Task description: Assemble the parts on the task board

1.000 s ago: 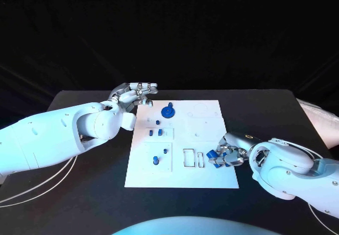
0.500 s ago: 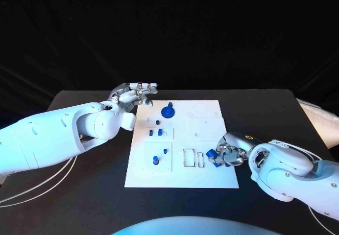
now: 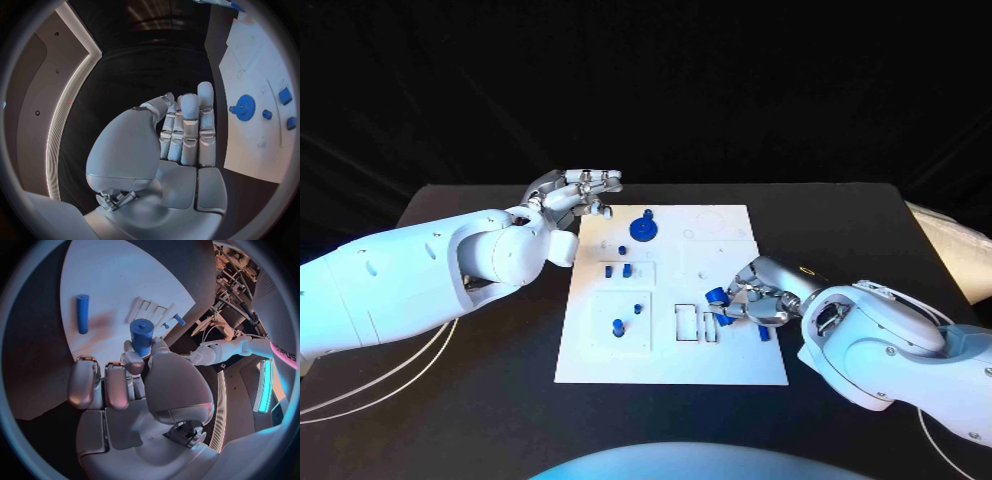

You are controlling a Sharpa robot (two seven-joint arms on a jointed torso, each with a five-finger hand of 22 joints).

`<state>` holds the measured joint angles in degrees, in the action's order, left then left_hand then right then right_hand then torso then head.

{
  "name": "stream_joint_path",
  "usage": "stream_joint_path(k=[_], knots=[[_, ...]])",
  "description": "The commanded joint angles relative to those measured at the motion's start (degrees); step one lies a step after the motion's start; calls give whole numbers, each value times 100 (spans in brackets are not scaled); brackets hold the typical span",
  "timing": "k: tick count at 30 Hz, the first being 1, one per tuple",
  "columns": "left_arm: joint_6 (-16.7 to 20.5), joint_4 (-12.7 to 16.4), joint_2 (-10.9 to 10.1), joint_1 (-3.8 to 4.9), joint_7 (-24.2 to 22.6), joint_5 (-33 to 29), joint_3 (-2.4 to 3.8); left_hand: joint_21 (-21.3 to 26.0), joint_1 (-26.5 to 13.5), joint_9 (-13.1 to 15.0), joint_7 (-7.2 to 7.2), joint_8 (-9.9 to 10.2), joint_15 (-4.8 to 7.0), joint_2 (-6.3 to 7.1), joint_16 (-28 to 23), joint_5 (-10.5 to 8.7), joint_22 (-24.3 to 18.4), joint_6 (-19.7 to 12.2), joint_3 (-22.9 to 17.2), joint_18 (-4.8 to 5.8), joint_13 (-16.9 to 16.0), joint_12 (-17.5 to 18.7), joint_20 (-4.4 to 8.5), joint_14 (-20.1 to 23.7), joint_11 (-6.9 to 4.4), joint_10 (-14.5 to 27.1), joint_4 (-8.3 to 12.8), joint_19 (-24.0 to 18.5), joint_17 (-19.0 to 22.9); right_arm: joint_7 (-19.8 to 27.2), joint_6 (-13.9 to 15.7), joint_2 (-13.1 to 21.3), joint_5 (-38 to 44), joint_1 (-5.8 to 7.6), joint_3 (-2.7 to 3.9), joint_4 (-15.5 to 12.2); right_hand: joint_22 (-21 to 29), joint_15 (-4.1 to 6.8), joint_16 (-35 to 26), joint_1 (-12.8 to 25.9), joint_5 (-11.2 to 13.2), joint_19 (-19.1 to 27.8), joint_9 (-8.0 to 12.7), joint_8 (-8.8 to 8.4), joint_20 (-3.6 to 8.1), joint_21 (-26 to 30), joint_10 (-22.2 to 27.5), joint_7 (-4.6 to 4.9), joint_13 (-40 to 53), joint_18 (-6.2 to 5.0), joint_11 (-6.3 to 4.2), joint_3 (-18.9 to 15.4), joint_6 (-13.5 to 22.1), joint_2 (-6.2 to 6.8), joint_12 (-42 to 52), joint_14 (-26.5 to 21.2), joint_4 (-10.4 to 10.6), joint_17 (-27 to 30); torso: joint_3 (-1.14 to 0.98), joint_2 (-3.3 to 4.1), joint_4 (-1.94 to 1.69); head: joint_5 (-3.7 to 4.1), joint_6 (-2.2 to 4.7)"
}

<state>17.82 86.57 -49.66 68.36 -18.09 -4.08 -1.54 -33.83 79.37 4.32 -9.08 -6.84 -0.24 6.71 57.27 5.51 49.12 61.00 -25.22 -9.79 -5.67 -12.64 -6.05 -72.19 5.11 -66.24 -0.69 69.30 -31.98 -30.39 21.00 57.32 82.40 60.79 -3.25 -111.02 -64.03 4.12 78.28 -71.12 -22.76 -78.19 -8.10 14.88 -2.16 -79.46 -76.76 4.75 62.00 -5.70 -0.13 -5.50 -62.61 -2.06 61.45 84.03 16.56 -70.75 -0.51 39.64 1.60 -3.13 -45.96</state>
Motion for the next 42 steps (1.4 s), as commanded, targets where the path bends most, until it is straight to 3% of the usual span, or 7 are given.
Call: stream_joint_path(k=[1, 7, 13, 29, 33, 38, 42], knots=[[-114, 11, 13, 0, -27, 25, 4, 33, 1, -8, -24, -25, -5, -79, -38, 25, -4, -11, 36, -67, -5, -13, -2, 43, -4, 53, -12, -13, 5, 88, 10, -107, -289, 4, 1, 30, -4, 24, 39, -46, -15, -2, -163, 62, 21, -28, -20, -83, 5, 60, -36, -27, -116, -89, 25, 298, 12, -6, 0, -1, 2, -16, -10], [-116, 11, 28, 1, -26, 25, 4, 33, 1, -8, -24, -25, -5, -79, -38, 25, -4, -11, 36, -67, -5, -13, -2, 43, -4, 53, -12, -13, 5, -70, -431, -375, -325, 5, 0, 158, -6, 35, 58, 172, 95, 0, -242, 65, 31, -32, -85, -106, 95, 60, -52, -158, -163, -180, 58, 298, 12, -34, 6, -4, -13, -20, -28], [-113, 11, 34, 1, -25, 25, 4, 33, 1, -8, -24, -25, -5, -79, -38, 25, -4, -11, 36, -67, -5, -13, -2, 43, -4, 53, -12, -13, 5, -211, -699, -537, -270, -7, -1, 271, -6, 51, 85, 290, 188, 3, -304, 81, 44, -32, -152, -131, 205, 59, -73, -247, -213, -247, 126, 302, 14, -77, 6, -7, 4, -57, -40], [-114, 20, 35, 1, -24, 25, 4, 33, 1, -8, -24, -25, -5, -79, -38, 25, -4, -11, 36, -67, -5, -13, -2, 43, -4, 53, -12, -13, 5, -317, -916, -729, -46, -25, -4, 412, -5, 61, 95, 379, 296, 5, -357, 86, 54, -30, -177, -144, 245, 59, -84, -334, -236, -293, 119, 301, 14, -96, -1, -6, 8, -59, -49], [-114, 20, 38, 1, -24, 25, 4, 33, 1, -8, -24, -25, -5, -79, -38, 25, -4, -11, 36, -67, -5, -13, -2, 43, -4, 53, -12, -13, 5, -321, -858, -766, 32, -28, -4, 448, 46, 59, 56, 528, 691, 33, -410, 68, 56, -5, -148, -138, 203, 50, -80, -477, -213, -335, 7, 285, 12, -41, -3, -5, 6, -61, -53], [-109, 21, 35, 1, -22, 25, 4, 33, 1, -8, -24, -25, -5, -79, -38, 25, -4, -11, 36, -67, -5, -13, -2, 43, -4, 53, -12, -13, 5, -317, -798, -804, 133, -36, -4, 476, 215, 24, -108, 934, 1871, 120, -499, 3, 24, 87, 48, -90, -112, 20, -33, -940, -102, -210, -487, 236, 10, 179, -3, -5, 11, -68, -54], [-111, 19, 36, 1, -23, 25, 4, 33, 1, -8, -24, -25, -5, -79, -38, 25, -4, -11, 36, -67, -5, -13, -2, 43, -4, 53, -12, -13, 5, -312, -752, -808, 183, -40, -4, 471, 277, 14, -160, 1095, 1990, 147, -533, -19, 17, 122, 113, -78, -231, 8, -23, -1109, -68, -88, -672, 225, 19, 243, -6, -10, 11, -66, -56]])
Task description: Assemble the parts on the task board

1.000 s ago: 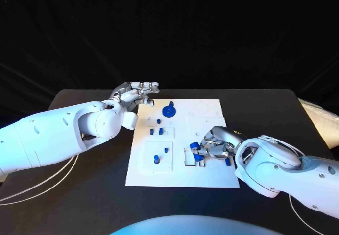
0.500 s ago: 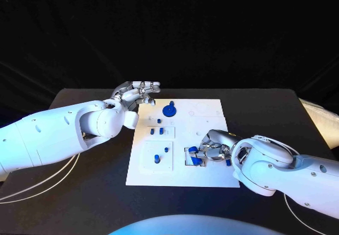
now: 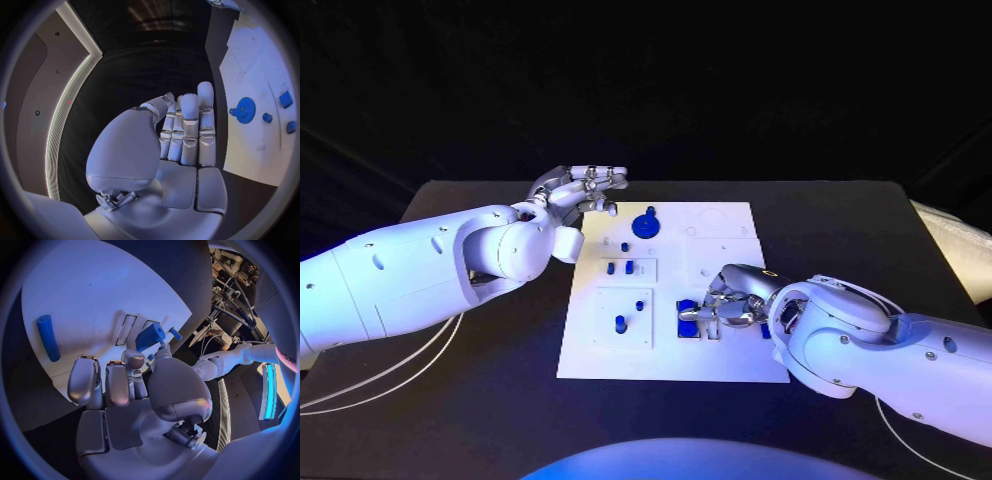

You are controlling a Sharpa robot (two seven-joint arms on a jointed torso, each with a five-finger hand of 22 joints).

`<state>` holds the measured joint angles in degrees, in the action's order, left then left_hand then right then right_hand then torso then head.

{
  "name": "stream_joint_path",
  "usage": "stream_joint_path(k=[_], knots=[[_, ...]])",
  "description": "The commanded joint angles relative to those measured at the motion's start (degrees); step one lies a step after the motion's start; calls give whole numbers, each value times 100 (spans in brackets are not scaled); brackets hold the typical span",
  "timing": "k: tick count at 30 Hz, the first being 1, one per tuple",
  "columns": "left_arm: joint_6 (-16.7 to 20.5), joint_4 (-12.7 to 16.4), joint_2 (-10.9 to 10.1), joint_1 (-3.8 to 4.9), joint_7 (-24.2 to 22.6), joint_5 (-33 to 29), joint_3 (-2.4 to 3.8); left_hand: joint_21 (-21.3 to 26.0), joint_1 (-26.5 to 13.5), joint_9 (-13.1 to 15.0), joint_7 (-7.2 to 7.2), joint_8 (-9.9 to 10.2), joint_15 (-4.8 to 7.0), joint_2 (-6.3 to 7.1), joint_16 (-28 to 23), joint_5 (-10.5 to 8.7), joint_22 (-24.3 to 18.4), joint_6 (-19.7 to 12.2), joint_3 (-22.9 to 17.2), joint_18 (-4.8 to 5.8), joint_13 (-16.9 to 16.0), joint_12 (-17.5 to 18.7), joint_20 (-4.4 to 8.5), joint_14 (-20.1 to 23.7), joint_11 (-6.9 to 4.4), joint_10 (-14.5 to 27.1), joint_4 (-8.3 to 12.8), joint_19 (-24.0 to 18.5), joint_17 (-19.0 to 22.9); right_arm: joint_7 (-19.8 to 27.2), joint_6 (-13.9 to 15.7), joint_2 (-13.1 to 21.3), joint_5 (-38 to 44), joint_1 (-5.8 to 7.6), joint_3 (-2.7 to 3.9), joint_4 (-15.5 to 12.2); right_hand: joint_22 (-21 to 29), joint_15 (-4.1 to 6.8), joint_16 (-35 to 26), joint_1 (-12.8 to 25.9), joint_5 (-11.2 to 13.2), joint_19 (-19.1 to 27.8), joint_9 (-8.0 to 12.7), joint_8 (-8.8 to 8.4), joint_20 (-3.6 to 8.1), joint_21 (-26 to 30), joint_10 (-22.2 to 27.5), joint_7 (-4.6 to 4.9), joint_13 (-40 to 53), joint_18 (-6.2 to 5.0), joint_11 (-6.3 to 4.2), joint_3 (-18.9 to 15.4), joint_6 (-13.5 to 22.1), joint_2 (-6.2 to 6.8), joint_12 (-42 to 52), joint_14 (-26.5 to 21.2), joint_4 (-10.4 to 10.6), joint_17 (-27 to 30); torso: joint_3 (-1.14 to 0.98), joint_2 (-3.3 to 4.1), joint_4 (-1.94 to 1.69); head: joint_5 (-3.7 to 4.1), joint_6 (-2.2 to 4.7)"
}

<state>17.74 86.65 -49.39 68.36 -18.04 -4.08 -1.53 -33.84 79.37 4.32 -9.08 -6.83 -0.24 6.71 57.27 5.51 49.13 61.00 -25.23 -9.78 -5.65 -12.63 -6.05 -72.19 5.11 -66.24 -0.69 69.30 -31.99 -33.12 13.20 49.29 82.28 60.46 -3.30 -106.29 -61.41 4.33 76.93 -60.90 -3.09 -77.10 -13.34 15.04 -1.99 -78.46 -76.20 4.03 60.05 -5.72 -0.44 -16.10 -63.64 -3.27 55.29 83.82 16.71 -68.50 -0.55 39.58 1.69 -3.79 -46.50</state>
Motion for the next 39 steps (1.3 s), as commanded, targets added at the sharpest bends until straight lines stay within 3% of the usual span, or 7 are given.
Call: stream_joint_path(k=[1, 9, 16, 25, 30, 35, 39], knots=[[-103, 12, 10, 2, -28, 25, 3, 33, 1, -8, -24, -25, -5, -79, -38, 25, -5, -11, 36, -68, -7, -14, -2, 43, -4, 53, -12, -13, 6, -38, 39, -1, 203, -9, 0, -8, 20, -8, -32, 114, 25, 39, -16, -38, -1, 27, 63, -5, -48, 9, 9, -77, 41, 60, -80, 245, 6, 24, -2, -4, 1, 1, -1], [-107, 5, 11, 2, -29, 25, 3, 33, 1, -8, -24, -25, -5, -79, -38, 25, -5, -11, 36, -68, -7, -14, -2, 43, -4, 53, -12, -13, 6, 37, 118, 76, 273, -20, 0, -80, 11, -10, -32, -83, -46, 30, -60, -40, -6, 30, 37, -6, -29, 11, 9, -16, 37, 37, -96, 254, -60, 12, -5, -3, 4, 13, 8], [-109, -2, 10, 2, -29, 25, 3, 33, 1, -8, -24, -25, -5, -79, -38, 25, -5, -11, 36, -68, -7, -14, -2, 43, -4, 53, -12, -13, 6, 147, 44, 119, 448, -40, 0, -147, -30, 1, -26, -1163, -380, 2, -156, -47, 3, 20, -11, -12, 38, 19, -3, 195, 37, 71, -110, 268, -611, -17, -8, 3, 5, 13, 6], [-118, -12, 20, 1, -30, 25, 3, 33, 1, -8, -24, -25, -5, -79, -38, 25, -5, -11, 36, -68, -7, -14, -2, 43, -4, 53, -12, -13, 6, 89, 131, 147, 716, -52, 0, -153, -57, 7, -20, -1620, -353, -12, -207, -55, 9, 13, -30, -15, 60, 25, -12, 327, 29, 12, -142, 272, -922, -36, -2, -4, -1, 34, 13], [-119, -18, 16, 1, -31, 25, 3, 33, 1, -8, -24, -25, -5, -79, -38, 25, -5, -11, 36, -68, -7, -14, -2, 43, -4, 53, -12, -13, 6, 180, 428, 489, 510, -37, 7, -322, -53, -2, -27, -1483, -728, -13, -216, -99, 6, 16, -7, 2, 0, 25, 2, 304, 65, -46, -252, 271, -829, -32, -4, -7, 10, 71, 32], [-113, -19, 9, 1, -31, 25, 3, 33, 1, -8, -24, -25, -5, -79, -38, 25, -5, -11, 36, -68, -7, -14, -2, 43, -4, 53, -12, -13, 6, 479, 679, 1099, -16, 92, 17, -544, -28, -23, -39, -1588, -1081, 0, -186, -241, -10, 30, 42, 49, -65, 21, 32, 371, 210, -122, -380, 268, -851, -23, -3, -22, 37, 156, 61], [-112, -8, 6, 1, -33, 25, 2, 33, 1, -8, -24, -25, -5, -79, -38, 25, -5, -11, 36, -68, -7, -14, -2, 43, -4, 53, -12, -13, 6, 545, 677, 1443, -32, 133, 18, -605, -17, -36, -44, -1651, -1159, 7, -172, -298, -21, 37, 74, 66, -112, 19, 46, 394, 241, -126, -460, 266, -881, -21, -3, -25, 53, 189, 86]])
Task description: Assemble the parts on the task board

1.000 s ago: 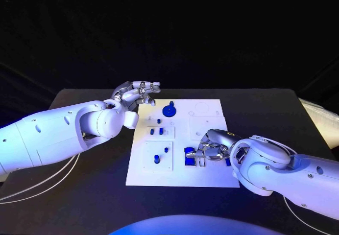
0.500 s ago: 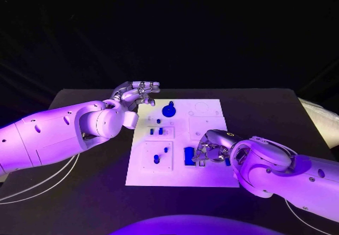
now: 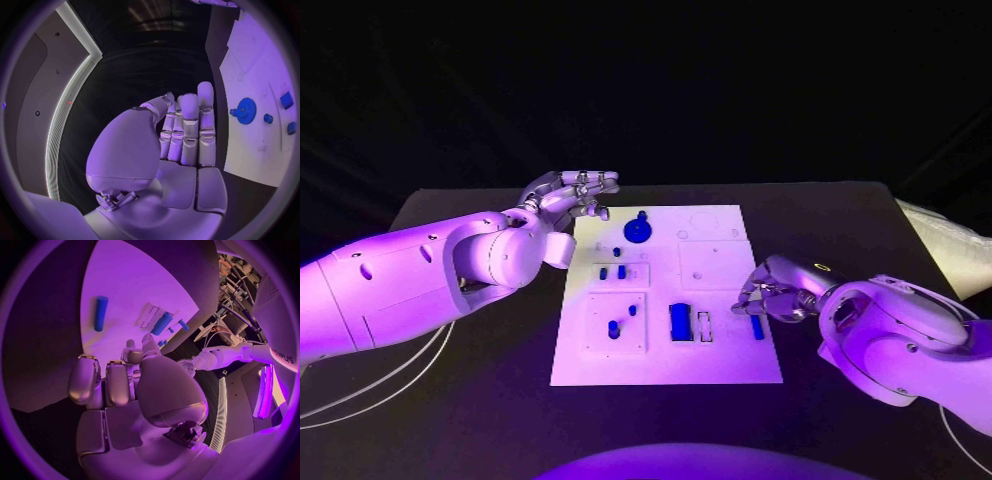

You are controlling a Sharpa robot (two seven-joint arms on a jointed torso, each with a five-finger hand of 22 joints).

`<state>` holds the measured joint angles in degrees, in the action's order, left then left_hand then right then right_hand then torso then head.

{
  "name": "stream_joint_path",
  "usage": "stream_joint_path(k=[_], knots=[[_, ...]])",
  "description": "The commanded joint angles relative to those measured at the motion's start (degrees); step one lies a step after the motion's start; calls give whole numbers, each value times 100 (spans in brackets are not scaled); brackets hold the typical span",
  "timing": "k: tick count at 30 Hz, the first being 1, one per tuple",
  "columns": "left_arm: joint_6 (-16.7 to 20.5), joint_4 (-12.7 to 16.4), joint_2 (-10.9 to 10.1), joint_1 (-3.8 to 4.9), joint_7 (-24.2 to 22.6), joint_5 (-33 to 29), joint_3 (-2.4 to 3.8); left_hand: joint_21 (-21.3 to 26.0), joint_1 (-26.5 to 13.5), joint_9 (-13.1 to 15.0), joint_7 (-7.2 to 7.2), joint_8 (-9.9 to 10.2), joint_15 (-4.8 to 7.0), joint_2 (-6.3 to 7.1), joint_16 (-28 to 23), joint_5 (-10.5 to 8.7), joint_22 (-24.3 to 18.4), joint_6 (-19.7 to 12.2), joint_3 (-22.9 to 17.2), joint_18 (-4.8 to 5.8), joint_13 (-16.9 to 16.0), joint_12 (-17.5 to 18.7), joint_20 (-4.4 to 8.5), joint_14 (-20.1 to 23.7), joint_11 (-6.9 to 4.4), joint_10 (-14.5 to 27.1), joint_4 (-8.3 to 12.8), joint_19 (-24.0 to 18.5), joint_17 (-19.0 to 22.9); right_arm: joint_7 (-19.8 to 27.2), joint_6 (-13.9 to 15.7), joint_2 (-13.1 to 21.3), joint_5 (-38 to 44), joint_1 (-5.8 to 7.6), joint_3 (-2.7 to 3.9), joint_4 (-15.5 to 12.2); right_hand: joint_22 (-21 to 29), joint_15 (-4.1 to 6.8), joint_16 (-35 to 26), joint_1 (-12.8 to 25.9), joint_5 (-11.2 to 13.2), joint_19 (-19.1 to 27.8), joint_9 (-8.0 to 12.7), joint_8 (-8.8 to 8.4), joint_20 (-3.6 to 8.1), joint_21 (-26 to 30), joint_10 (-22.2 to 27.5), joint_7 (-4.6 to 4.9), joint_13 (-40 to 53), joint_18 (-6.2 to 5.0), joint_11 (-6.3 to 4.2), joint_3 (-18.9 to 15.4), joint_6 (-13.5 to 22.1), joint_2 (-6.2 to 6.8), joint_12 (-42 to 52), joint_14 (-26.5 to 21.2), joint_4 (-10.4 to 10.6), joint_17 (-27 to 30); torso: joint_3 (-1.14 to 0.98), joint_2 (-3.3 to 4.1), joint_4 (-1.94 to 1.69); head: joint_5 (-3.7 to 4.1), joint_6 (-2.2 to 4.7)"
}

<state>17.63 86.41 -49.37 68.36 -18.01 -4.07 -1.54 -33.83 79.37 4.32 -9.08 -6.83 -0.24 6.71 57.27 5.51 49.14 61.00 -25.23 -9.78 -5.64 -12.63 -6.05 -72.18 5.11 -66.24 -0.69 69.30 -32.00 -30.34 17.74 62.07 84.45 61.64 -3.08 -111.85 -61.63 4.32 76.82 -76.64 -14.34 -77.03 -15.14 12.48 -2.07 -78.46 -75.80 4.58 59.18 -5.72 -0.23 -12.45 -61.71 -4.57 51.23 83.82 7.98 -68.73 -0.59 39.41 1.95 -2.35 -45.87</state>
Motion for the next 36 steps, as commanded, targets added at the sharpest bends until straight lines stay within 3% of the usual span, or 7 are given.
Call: stream_joint_path(k=[1, 8, 15, 36], knots=[[-101, 20, 4, 1, -36, 25, 3, 33, 1, -8, -24, -25, -5, -79, -38, 25, -6, -11, 36, -68, -9, -14, -2, 43, -4, 53, -12, -13, 7, 269, 205, 246, -241, 22, -4, -51, 6, -36, -35, -82, -38, 1, 9, -48, -15, 38, 39, 12, -35, 19, 26, 31, 49, 3, -66, 265, -11, 5, 0, -7, 36, 53, 29], [-108, 28, 10, -1, -35, 25, 3, 33, 1, -8, -24, -25, -5, -79, -38, 25, -6, -11, 36, -68, -9, -14, -2, 43, -4, 53, -12, -13, 7, 70, -118, 536, 110, 27, -20, -13, 3, -44, -42, -46, -48, 2, 8, -64, -24, 39, 61, 16, -83, 19, 33, 17, 5, 3, -142, 262, 23, 10, -23, -2, 76, 86, 43], [-115, 23, 18, -4, -33, 25, 3, 33, 1, -8, -24, -25, -5, -79, -38, 25, -6, -11, 36, -68, -9, -14, -2, 43, -4, 53, -12, -13, 7, -172, -396, 495, 395, -44, -38, 81, 8, -42, -51, 83, -29, 7, -4, -78, -29, 44, 42, 2, -90, 16, 27, -36, -77, 16, -169, 261, 136, 15, -19, 2, 45, 119, 28], [-122, 15, -2, -11, -22, 25, 3, 33, 1, -8, -24, -25, -5, -79, -38, 25, -6, -11, 36, -68, -9, -14, -2, 43, -4, 53, -12, -13, 7, -236, -575, 100, 705, -224, -45, 242, 24, -41, -72, 221, -33, 17, -18, -110, -29, 56, 23, -6, -79, 13, 25, -124, -123, 99, -180, 256, 281, 34, -12, -4, 54, 78, -12]])
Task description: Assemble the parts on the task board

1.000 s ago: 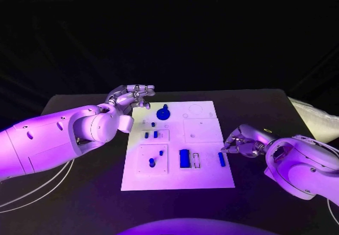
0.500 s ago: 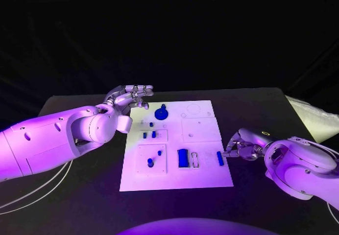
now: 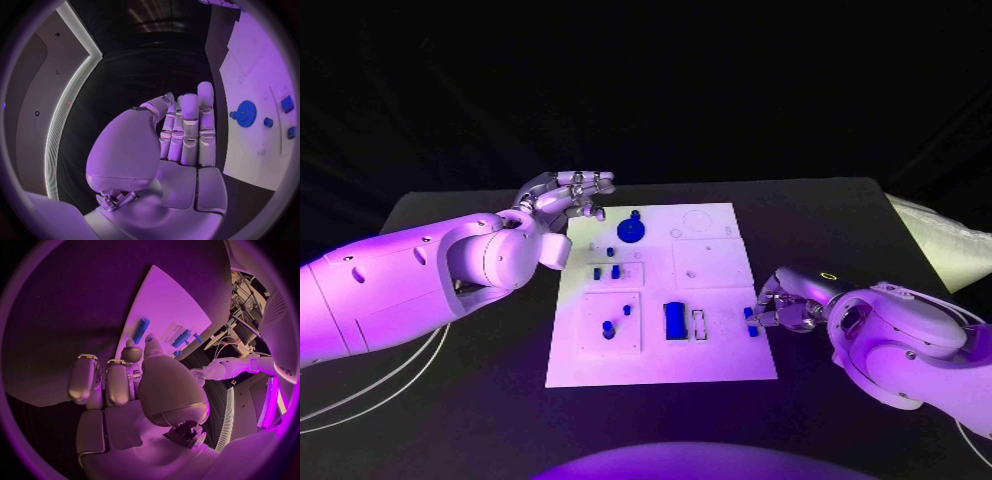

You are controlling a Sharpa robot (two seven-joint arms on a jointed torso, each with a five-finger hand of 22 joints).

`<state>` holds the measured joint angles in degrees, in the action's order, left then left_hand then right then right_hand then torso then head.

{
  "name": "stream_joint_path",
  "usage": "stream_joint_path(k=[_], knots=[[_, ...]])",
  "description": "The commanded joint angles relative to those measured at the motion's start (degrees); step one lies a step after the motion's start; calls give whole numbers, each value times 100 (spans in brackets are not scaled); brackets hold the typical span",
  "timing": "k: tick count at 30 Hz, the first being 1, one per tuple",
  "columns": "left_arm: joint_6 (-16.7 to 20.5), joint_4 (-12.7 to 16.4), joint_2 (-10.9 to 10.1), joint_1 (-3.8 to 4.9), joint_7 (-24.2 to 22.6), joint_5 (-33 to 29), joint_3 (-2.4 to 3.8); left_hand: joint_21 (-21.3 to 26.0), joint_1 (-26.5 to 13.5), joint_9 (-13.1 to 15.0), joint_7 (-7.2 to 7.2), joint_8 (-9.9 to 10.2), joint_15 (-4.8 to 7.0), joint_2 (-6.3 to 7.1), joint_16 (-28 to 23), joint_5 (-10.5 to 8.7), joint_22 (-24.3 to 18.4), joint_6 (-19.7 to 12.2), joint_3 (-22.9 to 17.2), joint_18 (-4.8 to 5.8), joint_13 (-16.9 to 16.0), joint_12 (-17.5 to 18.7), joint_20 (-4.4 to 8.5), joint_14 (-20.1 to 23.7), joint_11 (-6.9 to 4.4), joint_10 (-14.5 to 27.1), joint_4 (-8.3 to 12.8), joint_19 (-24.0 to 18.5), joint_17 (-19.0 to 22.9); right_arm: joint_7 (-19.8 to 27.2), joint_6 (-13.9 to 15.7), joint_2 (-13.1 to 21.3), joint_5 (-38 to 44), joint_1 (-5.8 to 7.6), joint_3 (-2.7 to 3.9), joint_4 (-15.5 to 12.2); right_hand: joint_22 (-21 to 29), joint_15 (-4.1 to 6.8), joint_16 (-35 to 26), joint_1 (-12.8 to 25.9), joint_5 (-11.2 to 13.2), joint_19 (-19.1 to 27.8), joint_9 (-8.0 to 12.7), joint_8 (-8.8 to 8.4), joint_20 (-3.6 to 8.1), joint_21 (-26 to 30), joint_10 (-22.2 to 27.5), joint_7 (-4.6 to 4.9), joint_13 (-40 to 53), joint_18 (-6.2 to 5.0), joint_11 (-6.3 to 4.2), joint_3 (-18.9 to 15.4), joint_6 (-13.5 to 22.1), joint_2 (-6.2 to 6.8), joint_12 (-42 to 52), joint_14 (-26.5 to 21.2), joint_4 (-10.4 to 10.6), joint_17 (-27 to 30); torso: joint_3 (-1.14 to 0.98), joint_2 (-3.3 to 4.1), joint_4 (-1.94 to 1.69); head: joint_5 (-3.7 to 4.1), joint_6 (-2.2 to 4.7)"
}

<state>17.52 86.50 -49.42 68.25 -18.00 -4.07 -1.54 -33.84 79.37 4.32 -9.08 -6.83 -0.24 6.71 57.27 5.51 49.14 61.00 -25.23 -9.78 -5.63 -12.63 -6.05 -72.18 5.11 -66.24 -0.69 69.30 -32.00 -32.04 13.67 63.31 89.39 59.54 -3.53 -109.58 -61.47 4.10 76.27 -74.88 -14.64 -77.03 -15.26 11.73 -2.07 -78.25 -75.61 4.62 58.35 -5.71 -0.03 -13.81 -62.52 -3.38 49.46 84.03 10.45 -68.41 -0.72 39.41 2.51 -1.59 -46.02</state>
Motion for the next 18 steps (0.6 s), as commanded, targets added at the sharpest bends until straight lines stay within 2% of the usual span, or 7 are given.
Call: stream_joint_path(k=[1, 12, 16, 18], knots=[[-112, 6, 3, -1, -24, 24, 3, 33, 1, -8, -24, -25, -5, -79, -38, 25, -6, -11, 36, -68, -9, -14, -2, 43, -4, 53, -12, -13, 7, -75, -211, -39, 253, -18, -1, 29, 9, -19, -19, 34, 8, 18, -8, -36, -29, 36, 5, -11, -1, 13, 3, 12, -45, -12, -12, 235, 31, 4, 1, -5, -2, -1, 2], [-120, 8, -4, -1, -20, 24, 3, 33, 1, -8, -24, -25, -5, -79, -38, 25, -6, -11, 36, -68, -9, -14, -2, 43, -4, 53, -12, -13, 7, -116, -550, -215, 539, -79, -2, 183, 19, -9, -35, -146, 106, 24, -25, -62, -21, 44, 8, -20, 6, 11, -8, 62, -64, 4, -33, 232, -34, 17, -4, -4, -1, -27, -16], [-122, 8, -9, -1, -17, 24, 3, 33, 1, -8, -24, -25, -5, -79, -38, 25, -6, -11, 36, -68, -9, -14, -2, 43, -4, 53, -12, -13, 7, -128, -723, -288, 771, -131, -2, 224, 19, 0, -37, -302, 139, 24, -35, -73, -14, 47, 8, -28, 15, 10, -18, 121, -81, -7, -38, 233, -115, 14, -2, -1, -3, -34, -25], [-121, 7, -11, -1, -16, 24, 3, 33, 1, -8, -24, -25, -5, -79, -38, 25, -6, -11, 36, -68, -9, -14, -2, 43, -4, 53, -12, -13, 7, -136, -865, -329, 957, -161, -2, 249, 7, 9, -37, -454, 310, 19, -44, -84, -6, 45, 8, -34, 22, 13, -26, 197, -94, -32, -45, 234, -197, 8, -1, -6, 2, -41, -30]])
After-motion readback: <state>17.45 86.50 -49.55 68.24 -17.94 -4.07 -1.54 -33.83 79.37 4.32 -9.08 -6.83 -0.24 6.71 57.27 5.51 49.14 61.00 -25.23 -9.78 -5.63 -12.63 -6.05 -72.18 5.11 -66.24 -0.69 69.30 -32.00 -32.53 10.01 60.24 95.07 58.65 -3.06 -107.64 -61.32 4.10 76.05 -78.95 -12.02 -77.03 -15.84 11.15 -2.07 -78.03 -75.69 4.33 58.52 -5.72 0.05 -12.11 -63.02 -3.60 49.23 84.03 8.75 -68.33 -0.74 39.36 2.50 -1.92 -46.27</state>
